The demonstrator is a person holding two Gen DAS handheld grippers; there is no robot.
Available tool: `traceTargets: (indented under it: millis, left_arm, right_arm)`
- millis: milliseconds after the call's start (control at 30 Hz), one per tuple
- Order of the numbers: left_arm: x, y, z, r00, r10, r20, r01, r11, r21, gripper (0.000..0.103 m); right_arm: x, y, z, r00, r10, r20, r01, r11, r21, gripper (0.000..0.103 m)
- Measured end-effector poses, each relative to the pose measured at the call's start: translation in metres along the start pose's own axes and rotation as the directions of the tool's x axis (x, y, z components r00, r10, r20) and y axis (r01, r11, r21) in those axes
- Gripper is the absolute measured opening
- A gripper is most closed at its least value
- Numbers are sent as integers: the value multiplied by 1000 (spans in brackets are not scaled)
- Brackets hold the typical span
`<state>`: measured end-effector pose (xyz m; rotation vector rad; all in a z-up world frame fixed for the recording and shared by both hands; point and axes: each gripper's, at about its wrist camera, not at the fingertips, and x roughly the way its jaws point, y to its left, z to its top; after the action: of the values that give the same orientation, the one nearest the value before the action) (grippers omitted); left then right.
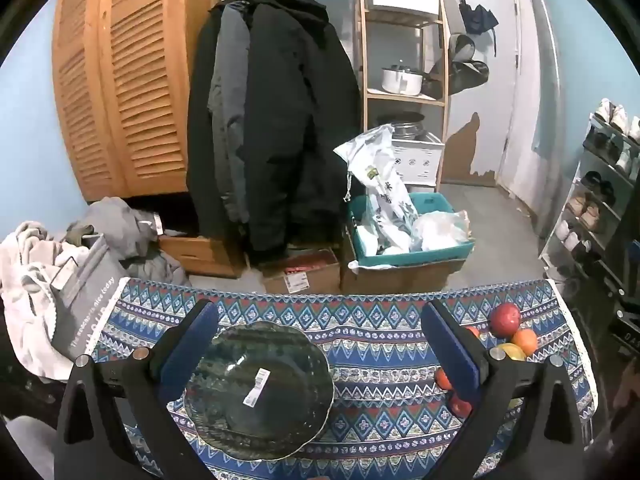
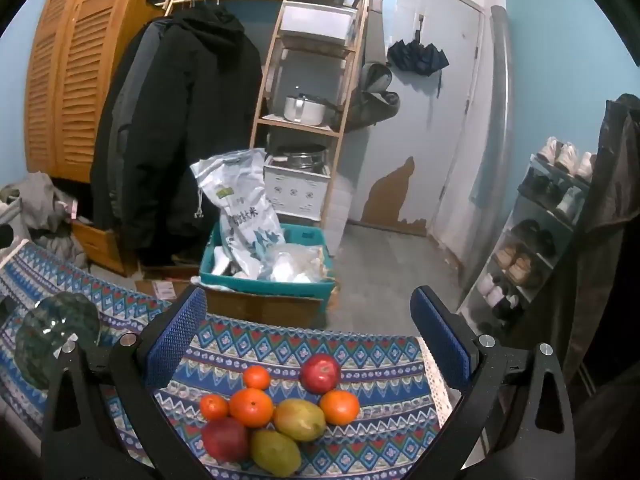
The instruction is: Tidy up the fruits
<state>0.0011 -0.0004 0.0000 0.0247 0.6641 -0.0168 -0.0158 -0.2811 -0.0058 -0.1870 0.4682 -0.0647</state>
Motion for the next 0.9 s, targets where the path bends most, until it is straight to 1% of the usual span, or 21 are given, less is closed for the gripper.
traceTargets:
  millis: [267, 367, 900]
  left_arm:
    - [-1, 7, 1, 1000, -3, 9, 3, 1000, -4, 102]
    - [-1, 2, -1, 1000, 5, 16, -5, 1000, -3, 102]
    - [-3, 0, -1, 1000, 1, 16, -1, 1000, 0, 102]
  right_arm:
    - [-2, -2, 0, 1000, 1, 9, -1, 1000, 1, 100]
    - [-1, -1, 0, 1000, -4, 6, 4, 1000, 0, 100]
    - [-2, -1, -1, 1000, -9, 3, 9, 1000, -9, 100]
